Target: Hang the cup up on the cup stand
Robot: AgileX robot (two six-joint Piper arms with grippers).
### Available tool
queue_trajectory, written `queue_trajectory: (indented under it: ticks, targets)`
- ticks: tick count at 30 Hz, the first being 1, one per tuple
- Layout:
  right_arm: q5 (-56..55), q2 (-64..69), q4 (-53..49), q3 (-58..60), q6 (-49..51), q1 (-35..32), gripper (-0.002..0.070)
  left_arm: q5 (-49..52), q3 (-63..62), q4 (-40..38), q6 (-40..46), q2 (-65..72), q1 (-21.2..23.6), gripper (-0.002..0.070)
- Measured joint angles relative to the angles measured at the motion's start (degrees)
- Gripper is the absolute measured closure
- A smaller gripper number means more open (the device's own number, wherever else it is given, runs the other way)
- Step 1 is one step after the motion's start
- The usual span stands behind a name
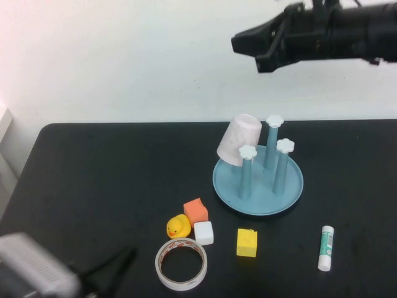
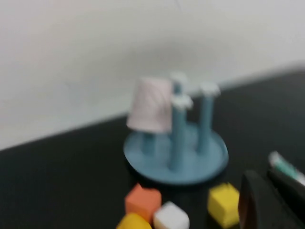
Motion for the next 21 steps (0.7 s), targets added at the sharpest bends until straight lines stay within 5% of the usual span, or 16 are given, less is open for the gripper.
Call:
queue_trajectory:
  ticks: [9, 21]
  targets:
    - [8.6, -8.4, -6.4, 1.1, 7.0, 0.0, 0.0670, 42.4, -19.9, 13.1, 3.4, -11.0, 0.0, 0.0676]
    - [-0.1, -31.8, 0.8, 26.3, -3.1, 0.0, 0.0671, 62.2, -14.1, 9.5, 3.5, -42.2, 0.0, 0.0676]
